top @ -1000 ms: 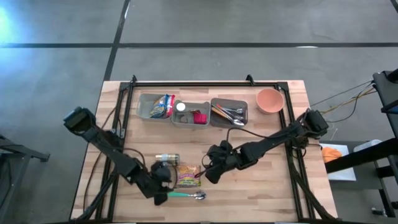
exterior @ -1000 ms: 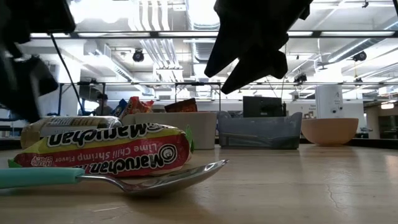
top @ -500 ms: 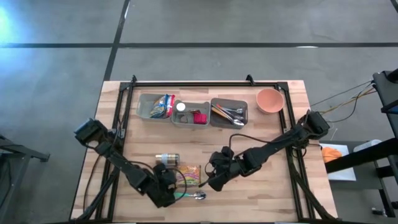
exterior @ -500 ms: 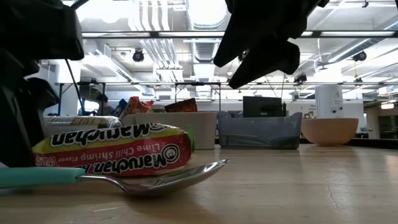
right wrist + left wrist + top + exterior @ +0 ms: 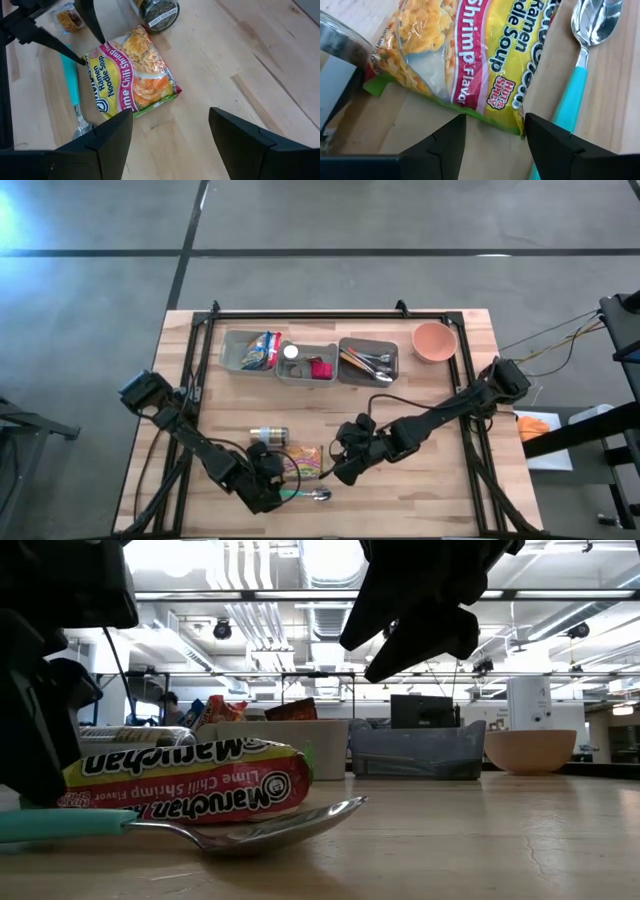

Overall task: Pick & Place Food Item
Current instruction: Put the green noodle pack into the left gray bin

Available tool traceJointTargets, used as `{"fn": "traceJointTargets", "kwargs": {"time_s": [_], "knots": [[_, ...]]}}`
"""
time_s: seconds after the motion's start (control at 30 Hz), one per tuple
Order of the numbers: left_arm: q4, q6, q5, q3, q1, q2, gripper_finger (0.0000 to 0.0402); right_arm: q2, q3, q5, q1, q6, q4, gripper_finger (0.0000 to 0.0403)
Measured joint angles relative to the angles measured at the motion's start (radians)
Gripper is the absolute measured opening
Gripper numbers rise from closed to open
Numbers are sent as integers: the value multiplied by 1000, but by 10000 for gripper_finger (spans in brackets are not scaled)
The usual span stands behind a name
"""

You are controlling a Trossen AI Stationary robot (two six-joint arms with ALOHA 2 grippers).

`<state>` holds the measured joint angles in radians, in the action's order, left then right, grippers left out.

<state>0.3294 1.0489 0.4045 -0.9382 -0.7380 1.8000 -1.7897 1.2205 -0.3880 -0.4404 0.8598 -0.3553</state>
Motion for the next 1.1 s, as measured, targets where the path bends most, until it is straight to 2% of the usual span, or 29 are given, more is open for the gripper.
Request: {"fn": "traceJointTargets", "kwargs": {"time_s": [0.67, 1.1], "knots": [[-21, -32, 23, 11, 0, 4, 197, 0, 0, 0, 0, 2, 3, 260], [-24, -99, 23, 12, 10, 5, 78, 0, 0, 0, 0, 4, 3, 260]]}}
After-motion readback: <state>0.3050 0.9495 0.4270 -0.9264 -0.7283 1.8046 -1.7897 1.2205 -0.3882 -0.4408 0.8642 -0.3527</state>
